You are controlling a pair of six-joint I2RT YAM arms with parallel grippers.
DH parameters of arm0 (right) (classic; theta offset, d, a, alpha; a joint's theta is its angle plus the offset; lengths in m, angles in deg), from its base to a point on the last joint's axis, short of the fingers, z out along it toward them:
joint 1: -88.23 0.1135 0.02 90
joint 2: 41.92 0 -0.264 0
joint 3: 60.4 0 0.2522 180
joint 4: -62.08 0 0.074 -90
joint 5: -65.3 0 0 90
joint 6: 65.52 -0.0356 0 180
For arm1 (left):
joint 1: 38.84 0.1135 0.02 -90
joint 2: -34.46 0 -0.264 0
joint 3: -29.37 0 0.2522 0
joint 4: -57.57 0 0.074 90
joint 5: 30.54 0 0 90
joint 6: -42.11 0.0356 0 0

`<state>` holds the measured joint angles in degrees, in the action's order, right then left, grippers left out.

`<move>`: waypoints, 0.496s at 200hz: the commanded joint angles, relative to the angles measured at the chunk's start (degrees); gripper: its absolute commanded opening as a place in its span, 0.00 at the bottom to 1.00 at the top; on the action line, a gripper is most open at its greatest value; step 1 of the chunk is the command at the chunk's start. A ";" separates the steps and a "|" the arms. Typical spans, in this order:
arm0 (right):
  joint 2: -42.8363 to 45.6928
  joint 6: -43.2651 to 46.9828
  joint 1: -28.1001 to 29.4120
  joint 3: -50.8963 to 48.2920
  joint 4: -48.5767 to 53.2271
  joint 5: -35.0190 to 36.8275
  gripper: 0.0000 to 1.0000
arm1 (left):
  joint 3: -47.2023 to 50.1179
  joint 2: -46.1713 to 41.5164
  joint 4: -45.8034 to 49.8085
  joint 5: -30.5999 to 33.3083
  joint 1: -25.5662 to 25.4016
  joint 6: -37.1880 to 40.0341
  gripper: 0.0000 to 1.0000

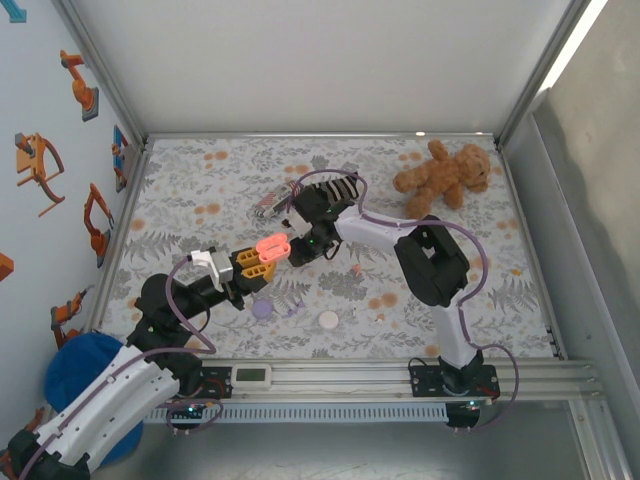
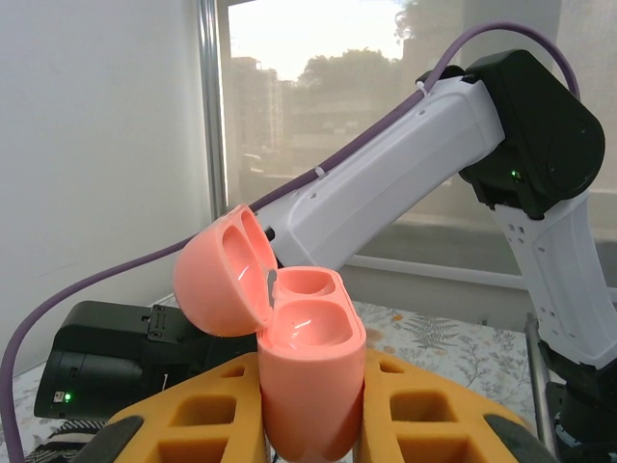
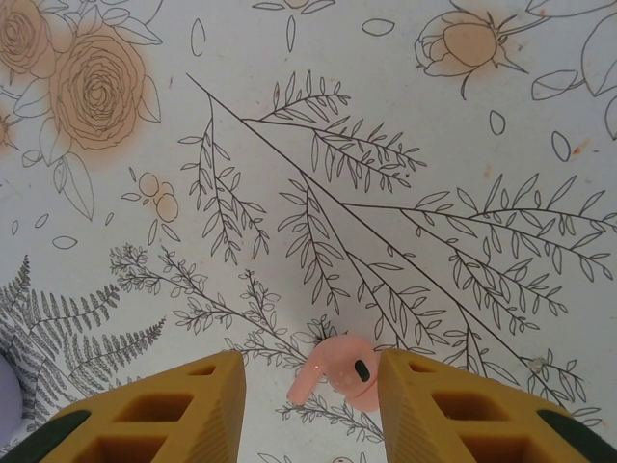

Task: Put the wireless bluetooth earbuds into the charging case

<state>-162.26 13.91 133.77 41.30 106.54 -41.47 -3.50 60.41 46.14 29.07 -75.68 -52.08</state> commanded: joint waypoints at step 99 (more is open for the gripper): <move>-3.15 1.93 1.12 2.17 2.71 2.62 0.35 | 0.66 -0.78 -0.44 0.60 -0.34 0.27 0.00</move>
<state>-164.03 15.16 134.40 41.63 108.22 -40.01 -3.41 60.33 46.38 29.71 -75.68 -52.06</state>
